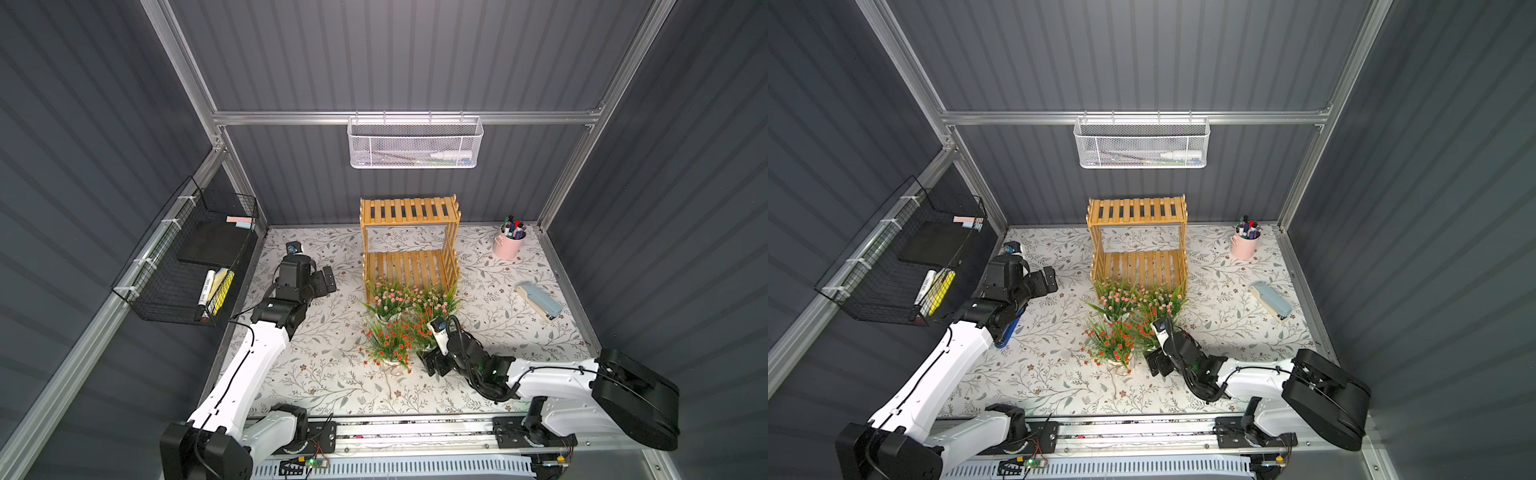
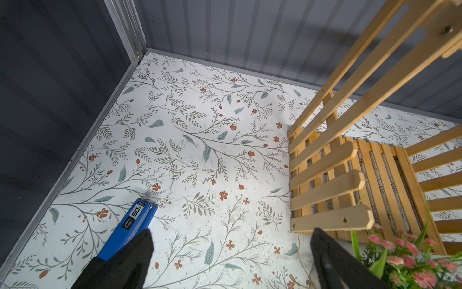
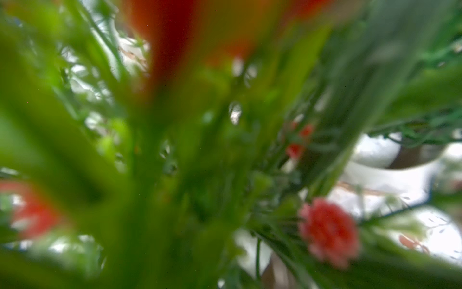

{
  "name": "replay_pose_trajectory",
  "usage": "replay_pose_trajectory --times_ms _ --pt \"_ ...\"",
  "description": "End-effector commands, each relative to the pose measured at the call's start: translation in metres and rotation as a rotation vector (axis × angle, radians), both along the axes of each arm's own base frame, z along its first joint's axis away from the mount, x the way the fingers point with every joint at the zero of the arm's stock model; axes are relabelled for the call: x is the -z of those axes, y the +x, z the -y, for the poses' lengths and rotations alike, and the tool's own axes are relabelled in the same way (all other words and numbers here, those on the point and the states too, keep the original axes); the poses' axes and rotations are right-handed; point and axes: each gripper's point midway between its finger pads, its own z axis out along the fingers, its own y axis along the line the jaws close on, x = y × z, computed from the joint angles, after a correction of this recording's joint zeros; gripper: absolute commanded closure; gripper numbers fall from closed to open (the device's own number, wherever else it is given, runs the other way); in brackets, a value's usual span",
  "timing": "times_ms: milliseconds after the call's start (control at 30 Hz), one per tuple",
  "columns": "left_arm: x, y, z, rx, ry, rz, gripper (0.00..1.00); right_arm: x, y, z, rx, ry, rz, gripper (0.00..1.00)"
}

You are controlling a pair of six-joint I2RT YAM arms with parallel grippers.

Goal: Place the baby's breath potted plants on the rack by color
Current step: Pick up the baby's breath potted plant from the center of the board.

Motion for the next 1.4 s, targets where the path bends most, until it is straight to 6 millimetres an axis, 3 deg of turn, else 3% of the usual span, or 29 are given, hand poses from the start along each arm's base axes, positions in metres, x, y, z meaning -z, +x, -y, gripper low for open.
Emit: replay_pose_trajectory --times_ms 0,333,400,433,600,867,1367 --pt "-0.012 -0.003 -0.001 0.005 0.021 0.018 0.0 -0.002 -0.004 0.0 -0.025 0.013 -0.001 0.1" --pt "-0.011 -0.003 0.0 0.008 0.014 0.018 0.01 0.002 -0.026 0.023 0.007 0.007 -0.03 0.12" --pt "-0.009 -0.002 0.0 0.008 0.012 0.017 0.01 0.006 -0.031 0.028 0.016 -0.002 -0.037 0.08" --pt "-0.009 -0.003 0.001 0.008 0.01 0.016 0.01 0.009 -0.031 0.03 0.022 -0.004 -0.039 0.01" --pt "-0.008 -0.002 0.001 0.011 0.006 0.013 0.01 0.003 -0.023 0.033 0.059 0.008 0.012 0.01" --pt "-0.008 -0.003 0.002 0.016 0.005 0.002 0.01 -0.016 -0.007 0.02 0.035 0.03 0.127 0.01" --pt "-0.009 -0.005 0.002 0.017 0.007 -0.005 0.01 -0.006 0.002 0.007 0.008 0.026 0.139 0.01"
